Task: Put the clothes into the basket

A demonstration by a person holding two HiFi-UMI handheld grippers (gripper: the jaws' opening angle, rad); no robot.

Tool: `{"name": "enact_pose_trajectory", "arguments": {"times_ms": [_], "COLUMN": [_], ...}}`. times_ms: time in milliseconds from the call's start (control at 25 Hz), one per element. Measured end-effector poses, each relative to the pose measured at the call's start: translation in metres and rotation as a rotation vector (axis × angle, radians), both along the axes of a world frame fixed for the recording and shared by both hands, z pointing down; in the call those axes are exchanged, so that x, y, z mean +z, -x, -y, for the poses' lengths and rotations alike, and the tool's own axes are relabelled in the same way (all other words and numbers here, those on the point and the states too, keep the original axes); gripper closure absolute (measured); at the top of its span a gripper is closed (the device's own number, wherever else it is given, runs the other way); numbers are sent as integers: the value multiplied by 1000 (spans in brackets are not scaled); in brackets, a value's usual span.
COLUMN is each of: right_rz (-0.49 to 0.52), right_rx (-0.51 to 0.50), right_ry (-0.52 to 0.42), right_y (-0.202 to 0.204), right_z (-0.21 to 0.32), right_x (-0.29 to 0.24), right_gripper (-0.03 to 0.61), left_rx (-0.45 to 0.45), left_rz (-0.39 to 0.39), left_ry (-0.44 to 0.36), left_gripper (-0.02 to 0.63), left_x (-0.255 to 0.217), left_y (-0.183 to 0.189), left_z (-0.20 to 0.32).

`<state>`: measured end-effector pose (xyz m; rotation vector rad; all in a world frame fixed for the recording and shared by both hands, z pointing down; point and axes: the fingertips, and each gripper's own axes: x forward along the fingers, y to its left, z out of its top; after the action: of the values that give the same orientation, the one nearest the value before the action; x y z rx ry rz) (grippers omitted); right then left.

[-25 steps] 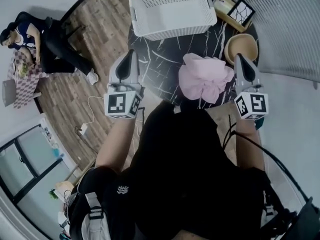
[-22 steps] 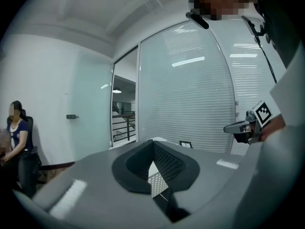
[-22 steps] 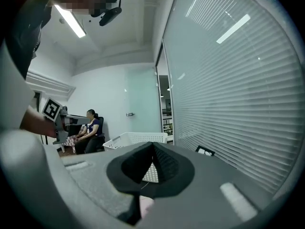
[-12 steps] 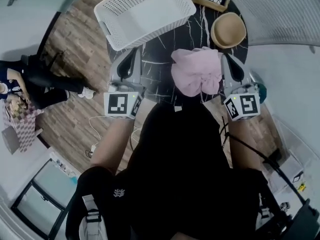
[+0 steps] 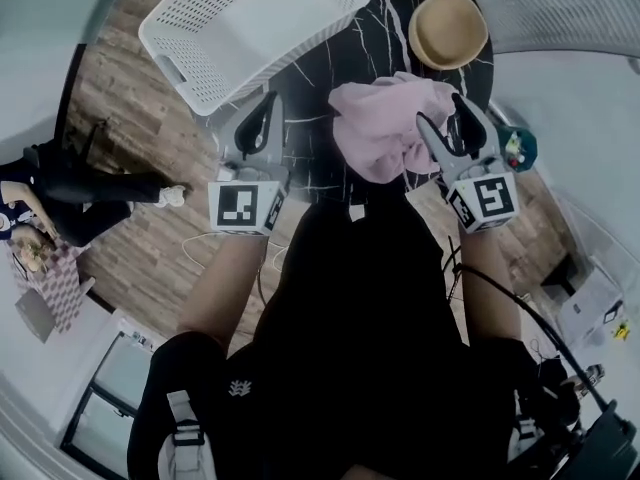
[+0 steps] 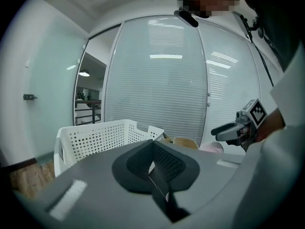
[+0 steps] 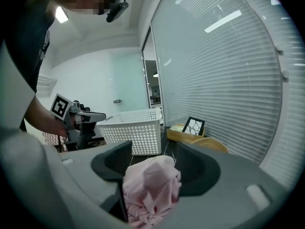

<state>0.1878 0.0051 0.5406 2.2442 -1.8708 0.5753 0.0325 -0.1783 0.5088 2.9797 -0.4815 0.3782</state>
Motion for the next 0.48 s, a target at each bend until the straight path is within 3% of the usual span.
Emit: {"name": "enact_pose_trajectory", "arguments": {"times_ms": [200, 480], "right_rz": [54, 154], "right_rx": [29, 77], "right_ry": [26, 87], "right_y": [-3, -2], "right_z": [3, -1], "right_x": [29, 75], "right_gripper": [217, 201], "left_rx": [21, 15], "left_rz": [8, 52], "left_ry": [11, 36], "left_gripper": [607, 607], "left_x": [13, 34], "left_y": [-6, -1], "left_z": [-1, -6]}}
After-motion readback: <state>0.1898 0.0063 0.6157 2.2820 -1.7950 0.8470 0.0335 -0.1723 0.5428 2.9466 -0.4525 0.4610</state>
